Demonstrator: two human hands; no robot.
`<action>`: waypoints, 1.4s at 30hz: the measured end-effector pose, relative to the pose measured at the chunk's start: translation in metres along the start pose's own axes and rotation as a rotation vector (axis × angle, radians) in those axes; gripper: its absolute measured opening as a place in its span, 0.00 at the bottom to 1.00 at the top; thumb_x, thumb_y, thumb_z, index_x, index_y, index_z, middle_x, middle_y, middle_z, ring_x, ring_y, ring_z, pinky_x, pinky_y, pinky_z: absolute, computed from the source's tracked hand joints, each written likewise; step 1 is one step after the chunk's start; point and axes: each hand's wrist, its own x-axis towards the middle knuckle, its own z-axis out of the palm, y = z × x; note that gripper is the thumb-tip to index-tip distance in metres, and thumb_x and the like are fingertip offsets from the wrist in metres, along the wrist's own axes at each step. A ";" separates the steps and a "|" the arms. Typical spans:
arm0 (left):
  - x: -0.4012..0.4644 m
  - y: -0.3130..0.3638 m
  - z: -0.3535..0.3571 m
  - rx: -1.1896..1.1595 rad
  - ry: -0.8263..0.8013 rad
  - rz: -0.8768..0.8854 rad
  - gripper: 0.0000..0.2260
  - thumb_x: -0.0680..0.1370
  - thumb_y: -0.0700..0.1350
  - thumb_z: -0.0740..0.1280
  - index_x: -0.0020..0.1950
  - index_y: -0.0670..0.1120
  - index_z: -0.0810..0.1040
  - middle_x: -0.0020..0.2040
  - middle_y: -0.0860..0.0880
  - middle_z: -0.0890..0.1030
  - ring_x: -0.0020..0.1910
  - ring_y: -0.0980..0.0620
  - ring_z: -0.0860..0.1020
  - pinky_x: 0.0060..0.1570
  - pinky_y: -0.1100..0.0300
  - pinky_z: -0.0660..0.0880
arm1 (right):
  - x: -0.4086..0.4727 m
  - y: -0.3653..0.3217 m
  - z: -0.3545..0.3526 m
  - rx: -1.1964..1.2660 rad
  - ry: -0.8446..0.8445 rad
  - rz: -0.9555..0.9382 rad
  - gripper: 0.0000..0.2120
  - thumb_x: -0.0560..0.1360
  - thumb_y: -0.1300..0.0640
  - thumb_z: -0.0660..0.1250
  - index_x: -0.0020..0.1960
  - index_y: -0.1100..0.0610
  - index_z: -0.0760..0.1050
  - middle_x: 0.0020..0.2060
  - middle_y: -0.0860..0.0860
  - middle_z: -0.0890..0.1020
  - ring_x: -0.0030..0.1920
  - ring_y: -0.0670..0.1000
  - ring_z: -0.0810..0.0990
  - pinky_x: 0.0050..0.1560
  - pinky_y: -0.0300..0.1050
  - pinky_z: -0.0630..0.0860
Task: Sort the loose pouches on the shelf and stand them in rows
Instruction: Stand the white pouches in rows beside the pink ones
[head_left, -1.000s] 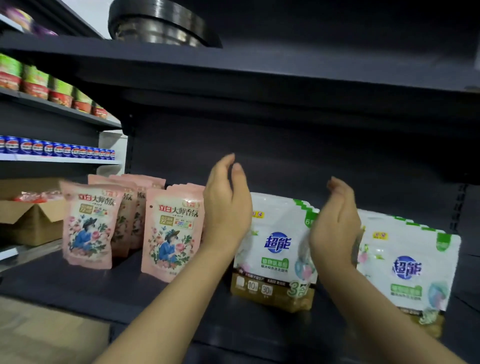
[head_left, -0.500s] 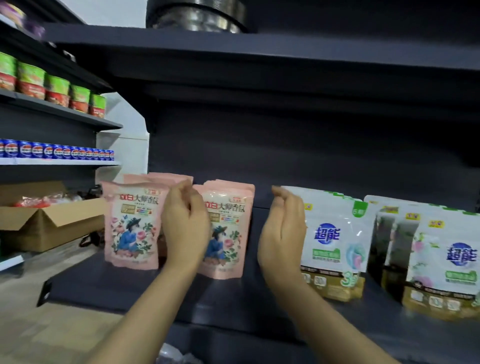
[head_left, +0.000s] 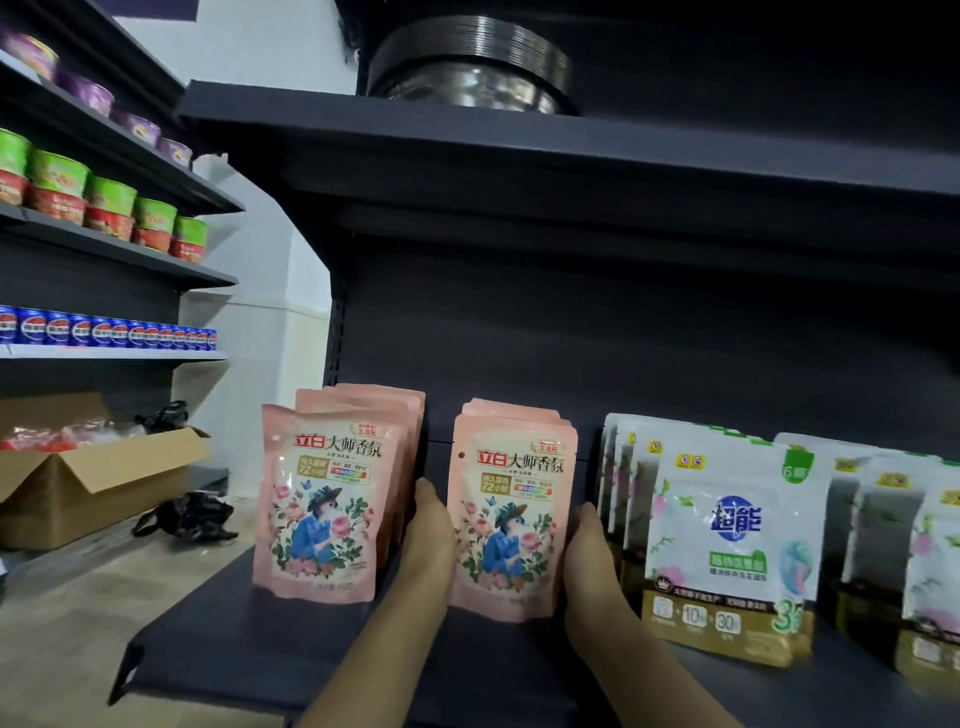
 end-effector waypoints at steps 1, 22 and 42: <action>0.003 0.001 -0.002 0.006 -0.026 -0.034 0.29 0.80 0.61 0.47 0.57 0.41 0.79 0.46 0.41 0.83 0.46 0.45 0.80 0.57 0.52 0.73 | 0.000 -0.001 0.000 0.012 -0.003 0.004 0.29 0.80 0.41 0.46 0.48 0.59 0.78 0.33 0.57 0.85 0.38 0.56 0.81 0.39 0.47 0.75; 0.014 -0.003 0.006 0.052 -0.148 -0.052 0.28 0.82 0.56 0.44 0.37 0.45 0.78 0.40 0.44 0.84 0.44 0.50 0.78 0.46 0.56 0.72 | 0.010 0.004 0.007 -0.022 0.025 -0.041 0.25 0.81 0.46 0.48 0.46 0.57 0.81 0.35 0.55 0.86 0.42 0.57 0.83 0.43 0.47 0.78; 0.020 0.010 0.003 0.092 -0.177 -0.079 0.32 0.79 0.63 0.44 0.43 0.45 0.81 0.45 0.41 0.83 0.51 0.41 0.79 0.65 0.46 0.69 | 0.012 -0.014 0.009 0.015 0.014 0.007 0.26 0.81 0.45 0.48 0.42 0.56 0.80 0.32 0.56 0.86 0.39 0.57 0.83 0.41 0.49 0.77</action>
